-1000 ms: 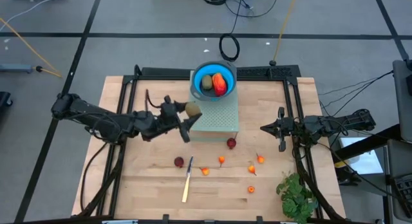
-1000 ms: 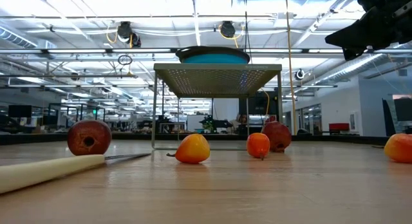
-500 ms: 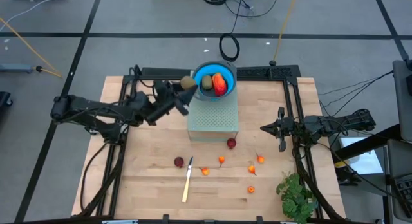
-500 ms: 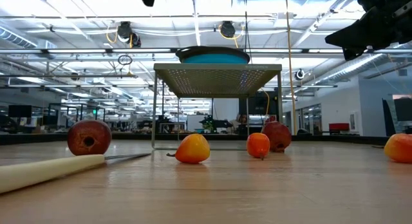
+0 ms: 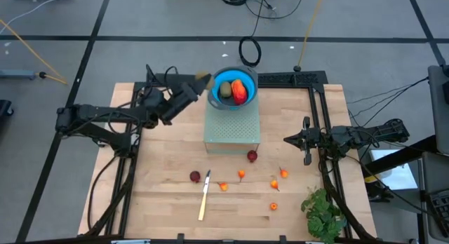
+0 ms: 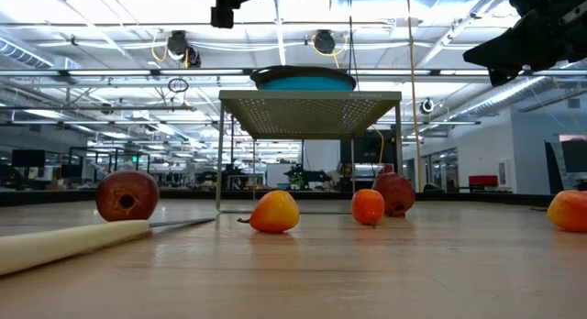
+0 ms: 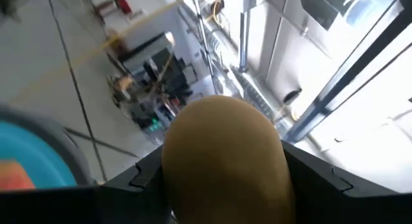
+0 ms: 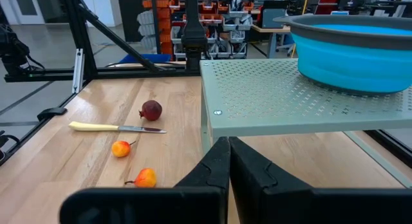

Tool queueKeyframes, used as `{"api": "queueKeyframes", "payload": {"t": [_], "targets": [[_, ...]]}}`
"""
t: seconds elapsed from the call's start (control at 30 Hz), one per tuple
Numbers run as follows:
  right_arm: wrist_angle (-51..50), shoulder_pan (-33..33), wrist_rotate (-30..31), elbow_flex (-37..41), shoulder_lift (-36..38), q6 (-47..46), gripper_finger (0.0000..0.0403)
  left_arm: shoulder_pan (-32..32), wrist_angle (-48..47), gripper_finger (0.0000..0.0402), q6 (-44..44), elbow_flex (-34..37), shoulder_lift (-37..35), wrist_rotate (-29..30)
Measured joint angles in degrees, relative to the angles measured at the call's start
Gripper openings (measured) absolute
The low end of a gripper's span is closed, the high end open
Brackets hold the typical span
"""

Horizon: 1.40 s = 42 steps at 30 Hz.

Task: Pick & Place Fruit
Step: Put the kiwi into the blue strainer bowl on the shelf

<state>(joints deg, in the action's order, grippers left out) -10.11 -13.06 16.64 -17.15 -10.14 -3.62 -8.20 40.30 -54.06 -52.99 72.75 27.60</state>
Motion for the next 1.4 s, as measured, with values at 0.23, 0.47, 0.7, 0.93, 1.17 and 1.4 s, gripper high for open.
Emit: {"api": "queueKeyframes", "payload": {"t": [0.23,0.47,0.7,0.93,1.17,1.4], "targets": [[0.00,0.00,0.02,0.00,-0.02,0.00,0.0000,-2.81,-3.00,0.0227,-3.65,-0.01,0.00,-4.38],[0.00,0.00,0.02,0.00,-0.02,0.00,0.0000,-4.84,-26.60,0.0227,-4.15,-7.75,0.00,-7.24],[0.00,0.00,0.02,0.00,-0.02,-0.02,0.0000,-6.87,-44.30,0.0227,0.91,-16.21,0.02,-6.20],[0.00,0.02,0.03,0.00,-0.01,-0.02,0.0000,-7.95,-44.48,0.0227,4.22,-18.08,0.98,-6.06],[0.01,0.00,0.02,0.00,0.01,-0.20,0.0000,-7.92,-45.07,0.0227,8.30,-22.72,6.97,-8.33],[0.01,0.00,0.02,0.00,0.01,-0.20,0.0000,-7.92,-53.04,0.0227,16.01,-33.59,15.68,-9.53]]}}
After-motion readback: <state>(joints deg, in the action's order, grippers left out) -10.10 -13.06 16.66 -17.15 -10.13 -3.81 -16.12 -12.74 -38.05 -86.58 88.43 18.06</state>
